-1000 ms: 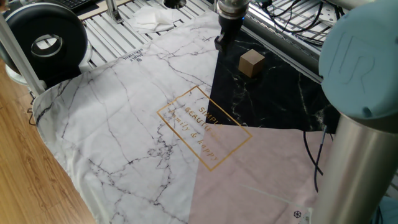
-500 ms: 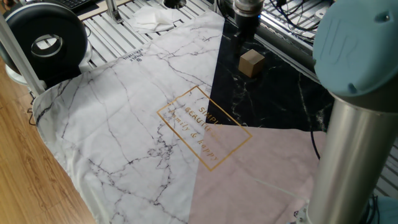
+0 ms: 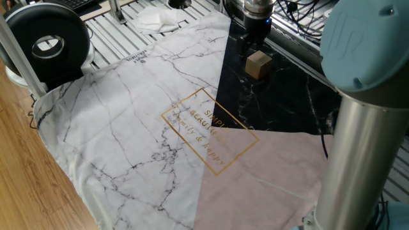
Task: Pick up the small block on the left and move it to the right
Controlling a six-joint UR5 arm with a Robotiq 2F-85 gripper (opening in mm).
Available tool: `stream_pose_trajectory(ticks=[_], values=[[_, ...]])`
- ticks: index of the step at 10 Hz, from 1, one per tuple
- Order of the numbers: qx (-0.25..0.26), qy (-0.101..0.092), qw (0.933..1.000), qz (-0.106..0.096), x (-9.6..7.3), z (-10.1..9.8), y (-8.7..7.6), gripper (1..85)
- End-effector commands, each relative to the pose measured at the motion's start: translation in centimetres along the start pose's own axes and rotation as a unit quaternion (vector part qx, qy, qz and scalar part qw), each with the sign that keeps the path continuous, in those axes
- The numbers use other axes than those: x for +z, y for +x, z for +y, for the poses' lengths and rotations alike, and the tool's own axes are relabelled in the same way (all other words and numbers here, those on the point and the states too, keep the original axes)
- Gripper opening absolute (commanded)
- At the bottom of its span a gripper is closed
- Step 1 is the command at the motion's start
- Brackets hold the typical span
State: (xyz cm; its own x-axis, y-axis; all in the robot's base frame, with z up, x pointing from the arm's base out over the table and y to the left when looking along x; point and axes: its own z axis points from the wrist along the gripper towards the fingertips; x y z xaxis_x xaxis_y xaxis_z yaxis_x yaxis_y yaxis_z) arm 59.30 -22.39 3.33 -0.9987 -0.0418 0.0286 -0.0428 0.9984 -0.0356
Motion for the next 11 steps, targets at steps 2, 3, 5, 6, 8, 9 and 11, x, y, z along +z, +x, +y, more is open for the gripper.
stream_pose_trajectory(ticks=[2, 3, 5, 6, 8, 9, 11], values=[[0.007, 0.020, 0.9995, 0.024, 1.1, -1.3, 1.2, 80.3], [0.004, 0.032, 0.9988, 0.037, 1.1, -1.9, 1.9, 58.3], [0.017, 0.003, 0.9988, 0.045, 1.1, -0.4, 2.2, 28.7], [0.033, -0.016, 0.9980, 0.052, 1.0, 0.7, 2.6, 18.0], [0.036, -0.045, 0.9962, 0.065, 0.0, 1.4, 3.1, 1.0], [0.020, -0.070, 0.9944, 0.077, -1.7, 0.9, 3.5, 1.0], [0.011, -0.057, 0.9954, 0.076, -3.3, -0.4, 3.6, 1.0]])
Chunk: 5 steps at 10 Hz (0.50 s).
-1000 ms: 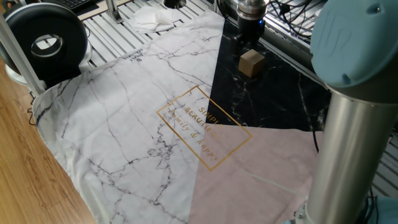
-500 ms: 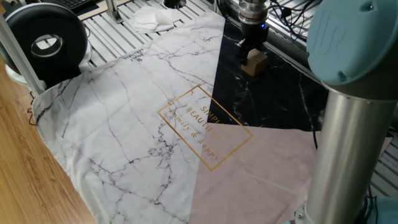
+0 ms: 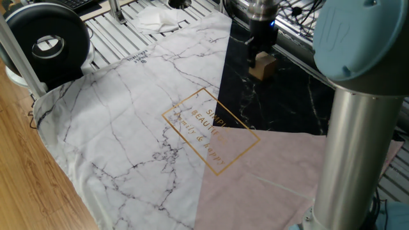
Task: Pick up the small block on the left and move it to the right
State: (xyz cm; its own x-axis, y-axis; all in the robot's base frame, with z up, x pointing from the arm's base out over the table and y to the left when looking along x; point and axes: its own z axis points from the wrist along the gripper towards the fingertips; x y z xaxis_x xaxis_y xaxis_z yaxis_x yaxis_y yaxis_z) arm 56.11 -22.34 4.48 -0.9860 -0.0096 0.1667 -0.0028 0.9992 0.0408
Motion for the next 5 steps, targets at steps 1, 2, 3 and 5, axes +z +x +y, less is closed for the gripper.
stream_pose_trajectory(ticks=[1, 2, 3, 5], values=[[-0.004, -0.009, 0.9999, 0.008, -3.0, -0.1, 0.5, 1.0], [-0.004, 0.003, 0.9998, 0.018, -4.7, 0.7, 0.6, 1.0], [-0.003, 0.004, 0.9998, 0.021, -6.3, 2.2, 0.4, 1.0], [-0.015, -0.027, 0.9995, -0.002, -8.1, 6.5, -0.9, 1.0]])
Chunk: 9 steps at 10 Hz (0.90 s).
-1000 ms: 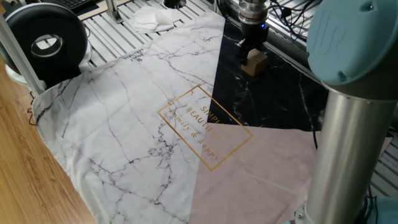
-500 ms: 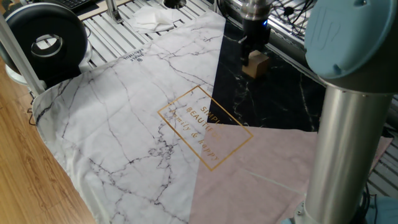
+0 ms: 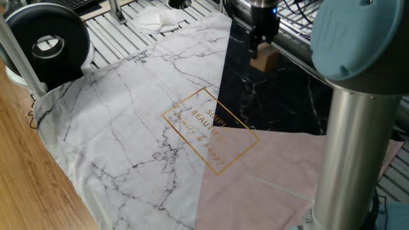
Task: Pick up the small block on the left and move it to the right
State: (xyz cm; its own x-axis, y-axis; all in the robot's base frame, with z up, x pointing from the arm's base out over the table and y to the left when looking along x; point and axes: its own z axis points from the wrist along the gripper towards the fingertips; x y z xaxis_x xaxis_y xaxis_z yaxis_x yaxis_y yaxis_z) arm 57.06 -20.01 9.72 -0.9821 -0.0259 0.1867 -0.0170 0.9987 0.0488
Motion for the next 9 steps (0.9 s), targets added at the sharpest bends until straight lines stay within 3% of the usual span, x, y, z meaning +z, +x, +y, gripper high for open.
stream_pose_trajectory(ticks=[1, 3, 5, 7, 8, 9], values=[[-0.016, -0.037, 0.9985, -0.038, -3.3, 6.2, -2.3, 1.0], [-0.007, -0.032, 0.9969, -0.072, -3.9, 9.5, -4.2, 1.0], [0.023, -0.079, 0.9915, -0.101, -3.9, 15.8, -5.2, 1.0], [0.033, -0.068, 0.9919, -0.103, -2.9, 18.3, -5.2, 1.0], [0.031, -0.075, 0.9914, -0.102, -2.9, 18.9, -5.2, 1.0], [0.036, -0.098, 0.9890, -0.104, -3.1, 20.0, -5.4, 1.0]])
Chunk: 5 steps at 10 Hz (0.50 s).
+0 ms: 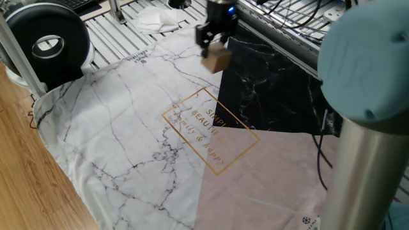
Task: Pick up the small block on the left and move it to the right
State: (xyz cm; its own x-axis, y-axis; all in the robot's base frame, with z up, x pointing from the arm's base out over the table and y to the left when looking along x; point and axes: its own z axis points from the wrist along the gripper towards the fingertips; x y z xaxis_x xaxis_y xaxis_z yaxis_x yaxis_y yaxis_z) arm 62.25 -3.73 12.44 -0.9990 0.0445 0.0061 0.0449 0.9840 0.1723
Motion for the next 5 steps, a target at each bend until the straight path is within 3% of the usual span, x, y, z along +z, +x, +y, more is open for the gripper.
stream_pose_trajectory(ticks=[1, 2, 4, 5], values=[[0.008, -0.002, 0.9998, -0.021, 0.3, 2.1, -0.7, 1.0], [-0.032, 0.068, 0.9968, -0.026, 0.1, -1.5, -1.1, 1.0], [-0.107, 0.095, 0.9896, -0.015, -0.1, -2.8, -0.9, 1.0], [-0.120, 0.099, 0.9879, -0.009, -0.1, -3.0, -0.7, 1.0]])
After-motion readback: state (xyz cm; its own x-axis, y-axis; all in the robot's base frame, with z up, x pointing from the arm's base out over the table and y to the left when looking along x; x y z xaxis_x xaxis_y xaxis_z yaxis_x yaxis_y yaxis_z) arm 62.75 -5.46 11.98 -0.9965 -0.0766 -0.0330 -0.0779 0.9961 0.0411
